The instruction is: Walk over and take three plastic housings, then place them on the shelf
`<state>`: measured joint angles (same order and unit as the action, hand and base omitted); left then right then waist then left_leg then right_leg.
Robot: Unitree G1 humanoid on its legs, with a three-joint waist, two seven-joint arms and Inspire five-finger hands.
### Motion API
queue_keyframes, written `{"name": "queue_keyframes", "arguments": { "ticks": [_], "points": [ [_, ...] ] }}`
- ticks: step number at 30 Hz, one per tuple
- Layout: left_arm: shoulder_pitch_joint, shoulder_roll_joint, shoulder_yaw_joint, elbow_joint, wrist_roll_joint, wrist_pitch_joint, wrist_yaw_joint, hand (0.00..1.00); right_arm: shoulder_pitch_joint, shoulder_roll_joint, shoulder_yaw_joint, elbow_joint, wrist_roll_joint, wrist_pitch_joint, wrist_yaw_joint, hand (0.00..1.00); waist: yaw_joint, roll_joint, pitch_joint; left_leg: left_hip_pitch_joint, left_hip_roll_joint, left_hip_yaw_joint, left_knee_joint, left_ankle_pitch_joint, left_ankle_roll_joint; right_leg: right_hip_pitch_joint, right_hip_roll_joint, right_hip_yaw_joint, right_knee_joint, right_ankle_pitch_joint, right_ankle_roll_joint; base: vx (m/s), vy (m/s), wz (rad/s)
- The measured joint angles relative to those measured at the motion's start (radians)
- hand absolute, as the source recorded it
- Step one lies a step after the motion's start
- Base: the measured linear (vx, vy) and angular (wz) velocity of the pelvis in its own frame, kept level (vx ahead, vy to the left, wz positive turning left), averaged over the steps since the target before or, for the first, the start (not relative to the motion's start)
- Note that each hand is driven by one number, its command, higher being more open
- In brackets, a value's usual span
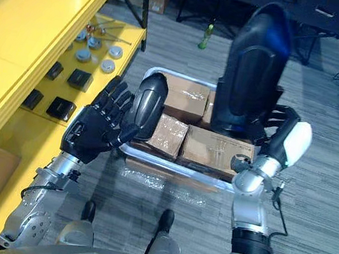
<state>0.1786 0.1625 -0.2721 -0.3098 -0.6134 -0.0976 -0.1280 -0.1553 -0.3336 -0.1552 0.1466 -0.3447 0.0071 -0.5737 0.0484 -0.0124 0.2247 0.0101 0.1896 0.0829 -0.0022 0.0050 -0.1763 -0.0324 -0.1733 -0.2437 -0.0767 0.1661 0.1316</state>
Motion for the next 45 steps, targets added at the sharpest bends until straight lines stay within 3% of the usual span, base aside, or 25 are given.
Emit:
{"name": "queue_keyframes", "arguments": {
  "ticks": [6,16,29,38,45],
  "points": [
    [-0.056,-0.056,-0.045,0.16,-0.047,0.017,0.183,1.0,0.05,0.088,0.106,-0.091,0.0,-0.107,-0.058,0.0,-0.021,0.011,-0.069,0.021,0.0,0.003,0.0,0.001,0.002,0.018,0.001,-0.001,-0.001,0.0,0.0,-0.04,-0.006,-0.02],
    [-0.092,-0.076,-0.111,0.206,-0.053,-0.012,0.245,1.0,0.085,0.154,0.271,-0.114,-0.001,-0.219,-0.079,0.0,-0.024,0.018,-0.115,0.043,0.001,0.006,0.0,0.006,0.002,0.038,0.001,-0.005,-0.007,-0.003,0.003,-0.03,-0.002,-0.01],
    [-0.19,-0.089,-0.114,0.225,-0.184,-0.231,0.188,1.0,0.105,0.182,0.434,-0.043,0.004,-0.236,-0.071,0.0,-0.044,0.012,-0.16,0.055,0.001,0.007,-0.002,0.006,0.002,0.047,0.001,-0.008,-0.008,0.0,-0.001,0.0,0.0,0.0],
    [-0.189,-0.09,-0.113,0.219,-0.243,-0.25,0.16,1.0,0.105,0.183,0.464,-0.038,0.015,-0.24,-0.081,0.0,-0.043,0.011,-0.167,0.065,0.001,0.007,-0.002,0.006,0.002,0.056,0.001,-0.009,-0.008,-0.002,-0.004,0.0,0.0,0.0],
    [-0.188,-0.1,-0.114,0.2,-0.17,-0.25,0.164,1.0,0.105,0.183,0.484,-0.039,0.041,-0.24,-0.092,0.0,-0.043,0.01,-0.19,0.067,0.001,0.007,-0.002,0.005,0.001,0.058,0.001,-0.01,-0.008,-0.004,-0.007,0.0,0.0,0.0]
  ]
}}
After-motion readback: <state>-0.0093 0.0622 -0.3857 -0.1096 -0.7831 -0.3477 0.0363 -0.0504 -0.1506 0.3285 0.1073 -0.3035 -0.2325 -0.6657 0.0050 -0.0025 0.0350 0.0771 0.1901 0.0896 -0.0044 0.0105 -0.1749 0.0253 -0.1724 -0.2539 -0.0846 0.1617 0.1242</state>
